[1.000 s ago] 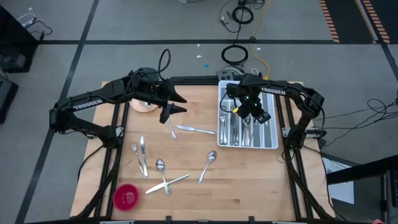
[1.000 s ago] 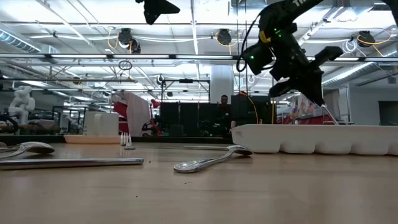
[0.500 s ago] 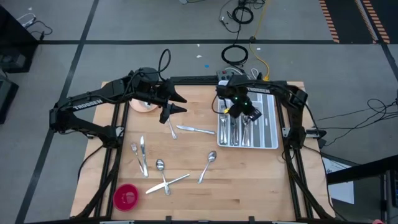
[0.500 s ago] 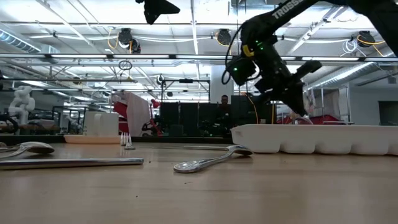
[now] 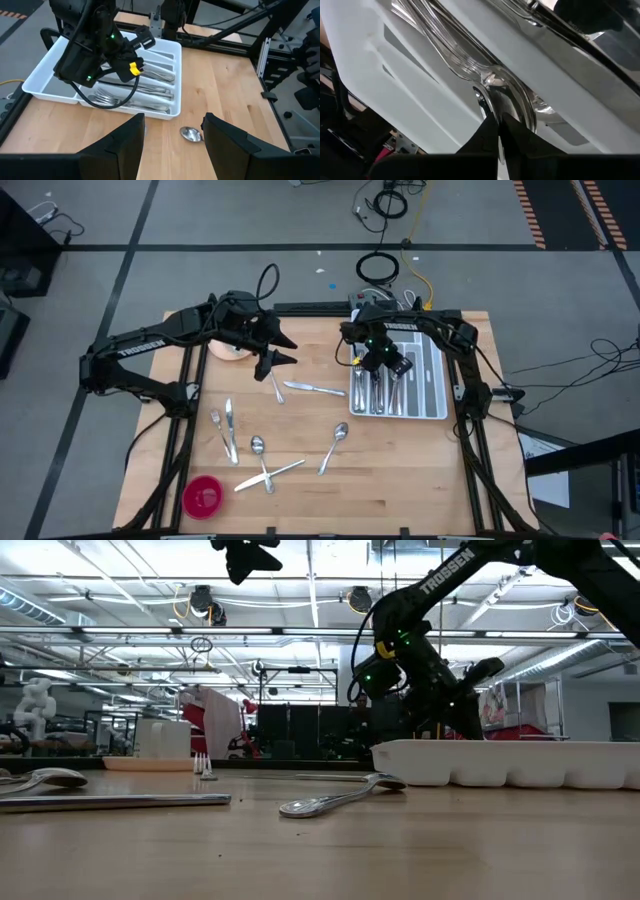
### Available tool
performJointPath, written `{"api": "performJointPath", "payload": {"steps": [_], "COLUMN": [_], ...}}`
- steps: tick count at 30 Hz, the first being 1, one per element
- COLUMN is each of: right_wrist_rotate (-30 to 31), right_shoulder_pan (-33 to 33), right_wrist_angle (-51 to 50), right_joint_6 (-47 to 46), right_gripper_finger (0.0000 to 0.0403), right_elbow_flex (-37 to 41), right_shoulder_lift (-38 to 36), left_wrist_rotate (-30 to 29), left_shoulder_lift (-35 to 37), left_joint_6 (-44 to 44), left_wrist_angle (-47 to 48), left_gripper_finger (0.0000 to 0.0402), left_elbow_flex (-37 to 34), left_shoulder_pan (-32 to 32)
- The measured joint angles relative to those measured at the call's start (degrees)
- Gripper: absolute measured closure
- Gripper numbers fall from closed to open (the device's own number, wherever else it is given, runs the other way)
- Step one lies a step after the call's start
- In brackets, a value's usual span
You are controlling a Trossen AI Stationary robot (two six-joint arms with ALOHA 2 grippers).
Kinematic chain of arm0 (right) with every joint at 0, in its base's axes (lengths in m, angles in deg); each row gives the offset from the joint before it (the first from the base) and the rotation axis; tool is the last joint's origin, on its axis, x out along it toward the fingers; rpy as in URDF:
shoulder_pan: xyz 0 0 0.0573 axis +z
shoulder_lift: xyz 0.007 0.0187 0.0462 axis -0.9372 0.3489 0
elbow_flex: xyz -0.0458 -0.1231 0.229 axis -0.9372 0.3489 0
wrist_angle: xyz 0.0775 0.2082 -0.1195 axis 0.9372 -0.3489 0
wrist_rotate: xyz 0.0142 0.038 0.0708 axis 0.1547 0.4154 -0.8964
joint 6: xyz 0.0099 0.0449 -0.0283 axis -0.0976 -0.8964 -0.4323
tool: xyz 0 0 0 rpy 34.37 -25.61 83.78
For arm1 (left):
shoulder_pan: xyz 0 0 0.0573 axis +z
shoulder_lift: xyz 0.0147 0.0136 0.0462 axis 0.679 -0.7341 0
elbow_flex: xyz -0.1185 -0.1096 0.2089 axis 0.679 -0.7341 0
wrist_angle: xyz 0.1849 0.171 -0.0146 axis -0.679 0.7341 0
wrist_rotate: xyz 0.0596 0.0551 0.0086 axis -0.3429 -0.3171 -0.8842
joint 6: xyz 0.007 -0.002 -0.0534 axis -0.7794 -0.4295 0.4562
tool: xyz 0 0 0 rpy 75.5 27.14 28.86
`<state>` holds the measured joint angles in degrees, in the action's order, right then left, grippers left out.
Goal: Sort silverware
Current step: Put the top silver spoon into the white silverware tray
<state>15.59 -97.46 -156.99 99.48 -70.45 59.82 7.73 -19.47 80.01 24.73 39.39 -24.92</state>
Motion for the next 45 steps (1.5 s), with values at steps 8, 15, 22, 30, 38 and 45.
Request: {"api": "performJointPath", "payload": {"steps": [8, 15, 22, 30, 38, 45], "right_wrist_rotate": [0.5, 0.7, 1.0, 2.0, 1.8, 2.3], "right_shoulder_pan": [0.0, 0.0, -0.3, -0.3, -0.3, -0.4], "right_wrist_angle": [0.5, 2.8, 3.6, 5.7, 5.6, 4.5], "right_joint_6": [0.5, -1.1, -5.3, -10.3, -14.1, -18.0], "right_gripper_finger": [0.0403, 0.0403, 0.0383, 0.0302, 0.0264, 0.0267], "right_elbow_flex": [0.0, 0.0, 0.0, 0.0, 0.0, 0.1], "right_shoulder_lift": [0.0, 0.0, 0.0, -0.1, -0.1, -2.0], "left_wrist_rotate": [0.0, 0.0, 0.0, 0.0, 0.0, -0.7], "left_shoulder_lift": [0.0, 0.0, 0.0, 0.0, 0.0, 0.0], "left_joint_6": [-0.5, -0.5, -0.5, -0.5, -0.5, -0.5], "left_wrist_angle": [-0.1, -0.2, -0.2, -0.2, -0.2, -0.3], "left_gripper_finger": [0.0198, 0.0198, 0.0198, 0.0198, 0.0198, 0.0198], "left_elbow_flex": [0.0, 0.0, 0.0, 0.0, 0.0, 0.0], "left_shoulder_pan": [0.0, 0.0, 0.0, 0.0, 0.0, 0.0]}}
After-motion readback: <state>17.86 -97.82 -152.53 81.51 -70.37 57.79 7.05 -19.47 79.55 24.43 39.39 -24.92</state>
